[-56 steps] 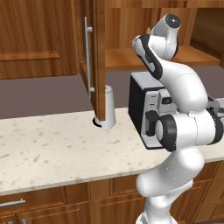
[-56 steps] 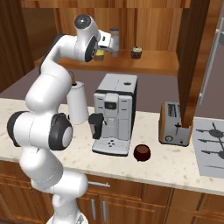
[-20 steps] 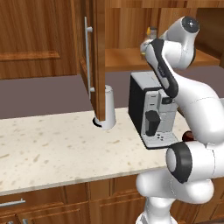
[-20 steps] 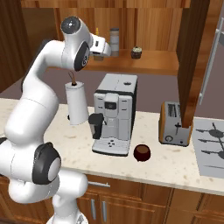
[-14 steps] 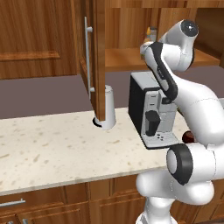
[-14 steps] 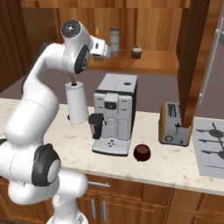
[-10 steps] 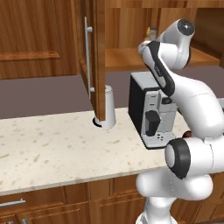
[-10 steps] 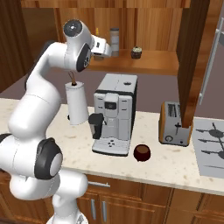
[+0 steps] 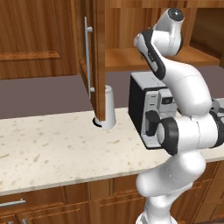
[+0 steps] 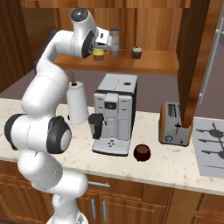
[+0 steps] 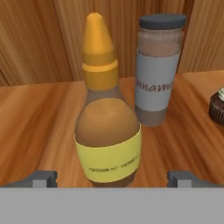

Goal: Pick the cinnamon and honey bottle from the cabinet and place them next to the mug.

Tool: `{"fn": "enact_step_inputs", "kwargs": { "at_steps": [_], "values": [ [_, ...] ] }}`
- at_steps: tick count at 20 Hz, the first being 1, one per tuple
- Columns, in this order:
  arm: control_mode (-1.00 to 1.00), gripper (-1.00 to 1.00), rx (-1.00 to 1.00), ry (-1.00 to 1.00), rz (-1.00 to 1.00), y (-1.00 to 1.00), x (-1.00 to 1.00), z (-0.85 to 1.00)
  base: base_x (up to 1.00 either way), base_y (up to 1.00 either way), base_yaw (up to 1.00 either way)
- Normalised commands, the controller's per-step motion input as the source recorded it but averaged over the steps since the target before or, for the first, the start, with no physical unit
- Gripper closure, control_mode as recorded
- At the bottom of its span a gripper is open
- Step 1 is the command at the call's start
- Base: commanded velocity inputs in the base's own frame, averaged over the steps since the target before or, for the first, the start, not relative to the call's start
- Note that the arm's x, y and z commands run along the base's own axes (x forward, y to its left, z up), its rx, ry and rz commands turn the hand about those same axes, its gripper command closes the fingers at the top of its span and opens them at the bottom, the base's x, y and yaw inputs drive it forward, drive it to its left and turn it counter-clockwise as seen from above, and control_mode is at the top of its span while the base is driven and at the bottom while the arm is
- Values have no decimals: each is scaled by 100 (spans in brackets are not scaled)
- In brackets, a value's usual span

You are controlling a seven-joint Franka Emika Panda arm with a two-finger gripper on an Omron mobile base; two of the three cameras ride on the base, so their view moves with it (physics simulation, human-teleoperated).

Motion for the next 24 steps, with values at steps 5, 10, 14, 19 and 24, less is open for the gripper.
{"fn": "enact_step_inputs", "kwargs": {
  "at_steps": [5,10,14,19,24],
  "values": [
    [-100,-100,0,2,0,0,4,0,0,0,0],
    [-100,-100,0,4,0,0,0,-15,0,0,0],
    [-100,-100,0,1,0,0,0,-29,0,0,0],
    [-100,-100,0,0,0,0,4,-13,0,0,0],
    [-100,-100,0,0,0,0,31,0,0,0,0]
  ]
}}
